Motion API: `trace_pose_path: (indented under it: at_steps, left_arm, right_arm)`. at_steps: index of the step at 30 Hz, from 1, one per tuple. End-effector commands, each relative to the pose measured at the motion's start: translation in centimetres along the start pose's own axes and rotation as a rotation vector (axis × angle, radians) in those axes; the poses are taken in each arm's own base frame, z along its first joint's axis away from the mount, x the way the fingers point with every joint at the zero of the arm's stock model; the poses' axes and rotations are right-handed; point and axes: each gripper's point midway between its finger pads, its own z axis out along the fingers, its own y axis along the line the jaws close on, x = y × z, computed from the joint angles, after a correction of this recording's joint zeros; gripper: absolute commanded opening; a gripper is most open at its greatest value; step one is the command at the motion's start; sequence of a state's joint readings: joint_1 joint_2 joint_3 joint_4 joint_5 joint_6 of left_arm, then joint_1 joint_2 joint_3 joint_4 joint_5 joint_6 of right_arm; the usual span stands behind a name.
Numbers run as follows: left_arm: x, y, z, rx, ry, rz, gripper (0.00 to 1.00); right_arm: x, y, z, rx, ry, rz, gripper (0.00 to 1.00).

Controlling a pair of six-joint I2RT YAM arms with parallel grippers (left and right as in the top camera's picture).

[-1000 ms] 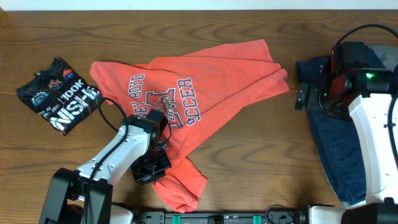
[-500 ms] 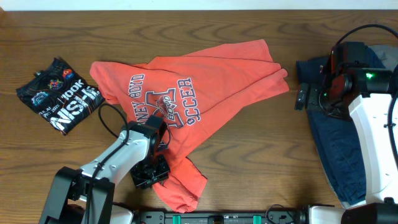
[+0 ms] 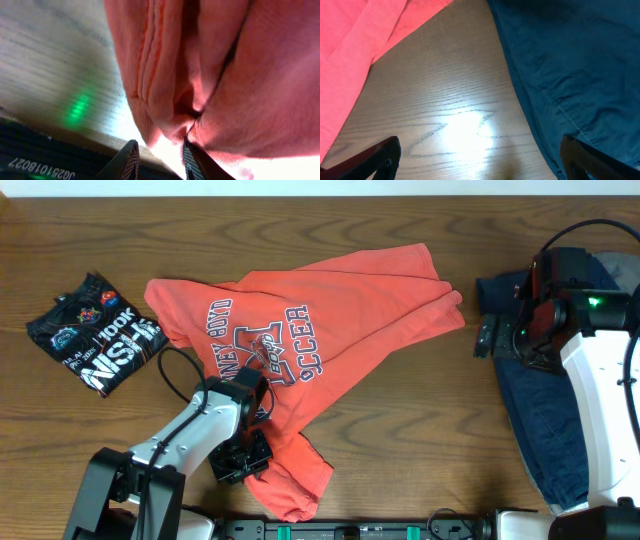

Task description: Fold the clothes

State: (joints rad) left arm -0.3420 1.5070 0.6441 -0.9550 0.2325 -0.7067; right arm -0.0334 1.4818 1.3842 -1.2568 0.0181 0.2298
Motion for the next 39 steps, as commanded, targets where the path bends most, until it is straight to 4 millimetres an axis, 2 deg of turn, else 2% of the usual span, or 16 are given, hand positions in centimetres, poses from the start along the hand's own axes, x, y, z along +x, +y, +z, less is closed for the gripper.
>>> trace_pose_path:
  at_steps: [1, 6, 8, 10, 14, 21, 27, 30, 34, 39]
  left_arm:
    - [0.0, 0.6, 0.8, -0.012, -0.009, -0.011, 0.32]
    - [-0.2, 0.6, 1.1, -0.005, -0.017, -0.007, 0.31]
    - [-0.2, 0.6, 1.1, -0.005, -0.018, -0.007, 0.22]
    - [-0.4, 0.4, 1.0, 0.001, -0.024, 0.016, 0.07]
    - [-1.2, 0.6, -0.3, -0.036, -0.063, 0.036, 0.06]
    - [-0.4, 2.1, -5.7, -0.062, -0.018, 0.060, 0.06]
    - [-0.7, 2.6, -11.2, 0.045, -0.116, 0.052, 0.06]
    - [-1.5, 3.6, -14.1, 0.098, -0.211, 0.011, 0.06]
    - [-3.1, 6.1, -17.3, 0.135, -0.348, -0.110, 0.06]
    - [-4.6, 9.0, -18.9, 0.183, -0.445, -0.269, 0.07]
  right_arm:
    - [0.2, -0.4, 0.0, 0.010, 0.003, -0.005, 0.99]
    - [0.2, -0.4, 0.0, 0.010, 0.004, -0.004, 0.99]
    - [0.3, -0.4, 0.0, 0.011, 0.007, -0.005, 0.99]
    - [0.3, -0.4, 0.0, 0.011, 0.007, -0.005, 0.99]
    - [0.3, -0.4, 0.0, 0.011, 0.007, -0.005, 0.99]
    - [0.4, 0.4, 0.0, -0.032, 0.016, -0.005, 0.99]
    - [0.2, 1.8, 0.6, -0.074, 0.026, -0.028, 0.99]
    - [-0.2, 3.4, 1.7, -0.122, 0.038, -0.048, 0.99]
    - [-1.9, 5.1, 3.6, -0.144, 0.016, -0.077, 0.94]
    - [-4.7, 7.4, 6.6, -0.174, -0.038, -0.067, 0.84]
